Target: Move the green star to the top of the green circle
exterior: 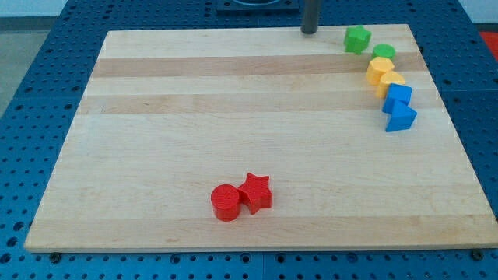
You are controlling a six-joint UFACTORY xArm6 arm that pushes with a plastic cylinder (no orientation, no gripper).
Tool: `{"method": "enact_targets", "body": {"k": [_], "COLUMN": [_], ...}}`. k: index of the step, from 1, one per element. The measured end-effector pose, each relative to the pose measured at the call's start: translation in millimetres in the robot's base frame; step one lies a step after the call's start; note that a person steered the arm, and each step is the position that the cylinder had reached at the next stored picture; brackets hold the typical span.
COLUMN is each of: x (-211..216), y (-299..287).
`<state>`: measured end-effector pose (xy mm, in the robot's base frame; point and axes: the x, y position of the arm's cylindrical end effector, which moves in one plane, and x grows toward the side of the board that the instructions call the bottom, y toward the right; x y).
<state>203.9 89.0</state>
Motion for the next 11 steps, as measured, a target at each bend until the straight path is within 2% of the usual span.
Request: {"method": "enact_targets", "body": {"k": [2,5,6,8,9,11], "x": [31,31,29,-12,-3,22], "y": [16,93,98,105,123,123]}}
